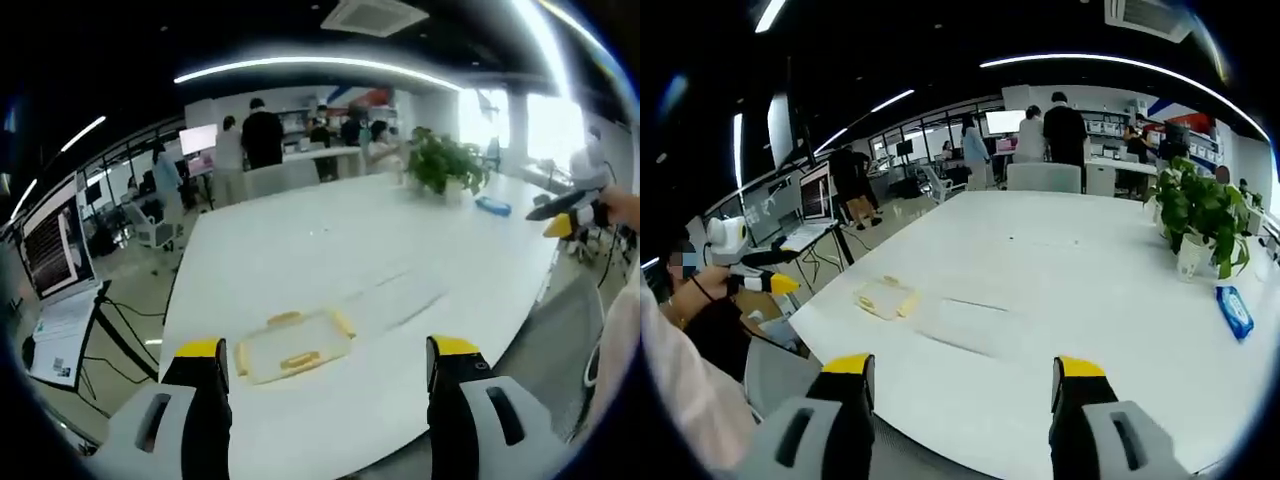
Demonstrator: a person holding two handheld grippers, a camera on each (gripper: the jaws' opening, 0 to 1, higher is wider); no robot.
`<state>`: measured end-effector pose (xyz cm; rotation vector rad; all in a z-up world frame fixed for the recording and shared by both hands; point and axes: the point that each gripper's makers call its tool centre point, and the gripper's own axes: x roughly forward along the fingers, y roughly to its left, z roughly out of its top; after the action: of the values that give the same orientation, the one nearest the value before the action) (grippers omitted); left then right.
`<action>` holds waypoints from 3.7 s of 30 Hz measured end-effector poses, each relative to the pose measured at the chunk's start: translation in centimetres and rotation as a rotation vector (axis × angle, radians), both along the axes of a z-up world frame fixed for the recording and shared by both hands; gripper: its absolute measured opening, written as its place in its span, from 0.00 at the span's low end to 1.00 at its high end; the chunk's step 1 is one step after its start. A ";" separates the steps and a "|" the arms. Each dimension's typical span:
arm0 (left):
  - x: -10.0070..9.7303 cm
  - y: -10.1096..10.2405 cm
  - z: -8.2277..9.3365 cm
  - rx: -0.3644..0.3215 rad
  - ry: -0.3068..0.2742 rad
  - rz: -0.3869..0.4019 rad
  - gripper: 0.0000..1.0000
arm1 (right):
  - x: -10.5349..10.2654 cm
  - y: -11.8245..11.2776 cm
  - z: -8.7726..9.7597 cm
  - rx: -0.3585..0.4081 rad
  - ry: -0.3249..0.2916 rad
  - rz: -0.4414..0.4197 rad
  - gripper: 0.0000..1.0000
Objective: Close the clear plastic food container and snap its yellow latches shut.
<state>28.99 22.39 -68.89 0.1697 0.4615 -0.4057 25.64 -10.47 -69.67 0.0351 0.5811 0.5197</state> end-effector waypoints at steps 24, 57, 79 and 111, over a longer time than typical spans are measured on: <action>0.6 -0.9 -1.4 0.008 0.033 -0.028 0.79 | 0.5 -0.1 -0.6 0.003 0.009 -0.022 0.72; 0.8 1.9 -2.3 0.034 0.065 -0.021 0.79 | 1.0 2.2 -0.9 -0.014 0.021 0.019 0.72; 3.1 2.7 -4.5 -0.008 0.110 -0.055 0.77 | 3.1 5.6 -1.8 -0.061 0.032 0.098 0.71; 7.5 4.1 -5.6 0.097 0.131 -0.200 0.76 | 7.4 12.5 -2.7 -0.100 0.027 0.310 0.71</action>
<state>36.49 26.52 -74.49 0.2864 0.5956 -0.5934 33.06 2.05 -72.35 -0.1448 0.6420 0.7910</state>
